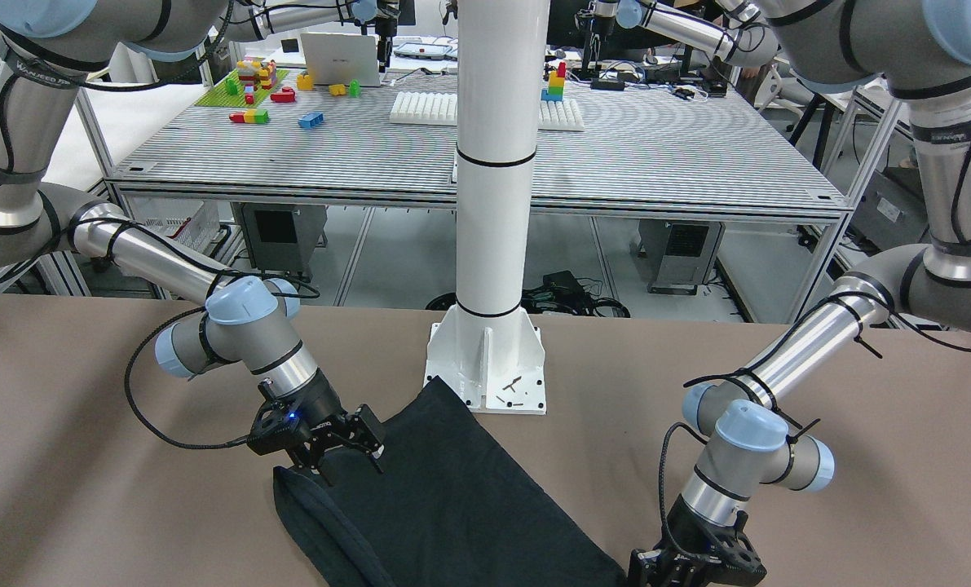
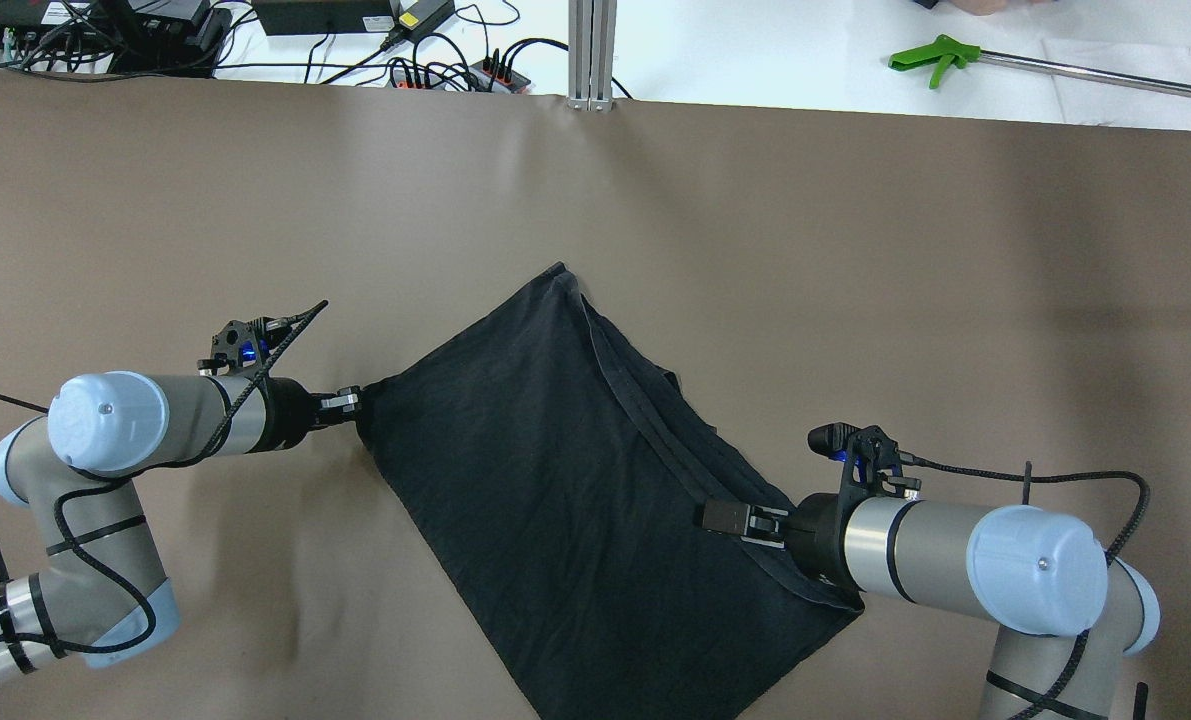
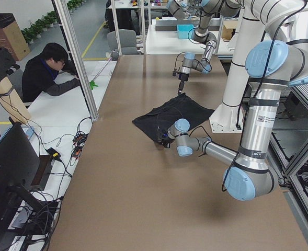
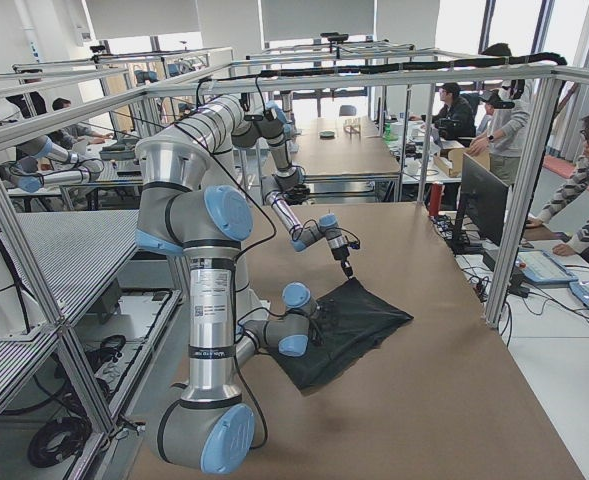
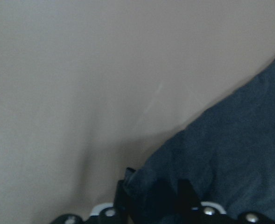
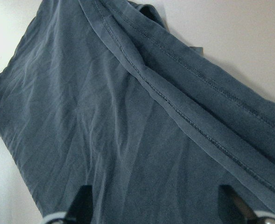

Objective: Fold clothes
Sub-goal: 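Lower the left gripper and grasp the shirt corner nearest it, then pull the shirt corner away from the robot with the left gripper while the right holds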

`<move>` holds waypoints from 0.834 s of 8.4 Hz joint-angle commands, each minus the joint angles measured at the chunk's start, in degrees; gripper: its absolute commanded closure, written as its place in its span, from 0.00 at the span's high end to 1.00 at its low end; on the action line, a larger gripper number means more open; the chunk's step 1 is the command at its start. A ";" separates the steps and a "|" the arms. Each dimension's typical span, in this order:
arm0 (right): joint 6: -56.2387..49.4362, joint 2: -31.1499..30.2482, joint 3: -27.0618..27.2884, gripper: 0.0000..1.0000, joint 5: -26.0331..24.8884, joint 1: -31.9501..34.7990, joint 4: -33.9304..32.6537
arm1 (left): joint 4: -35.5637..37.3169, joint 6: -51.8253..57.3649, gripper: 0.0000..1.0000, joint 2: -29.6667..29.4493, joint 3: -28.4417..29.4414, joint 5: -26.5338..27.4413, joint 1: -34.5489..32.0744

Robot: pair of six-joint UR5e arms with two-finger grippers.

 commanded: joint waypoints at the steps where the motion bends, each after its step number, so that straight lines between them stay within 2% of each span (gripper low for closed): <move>1: 0.00 0.00 0.00 0.94 0.00 0.00 0.00 | 1.41 0.08 0.00 -1.45 0.15 -1.68 -3.12; 2: 0.00 0.00 0.00 0.94 0.00 0.00 0.00 | 4.21 0.17 0.00 -4.07 0.24 -2.82 -5.66; 4: 0.00 -0.09 0.00 0.94 -0.09 0.09 0.09 | 15.34 1.65 0.00 -14.50 3.73 -2.57 -9.18; 5: 0.00 -0.17 0.00 0.94 -0.18 0.09 0.09 | 17.66 3.84 0.00 -20.04 8.72 -2.48 -10.85; 7: 0.00 -0.26 0.00 0.94 -1.76 0.09 0.09 | 16.99 5.17 0.00 -30.24 23.37 -2.31 -13.59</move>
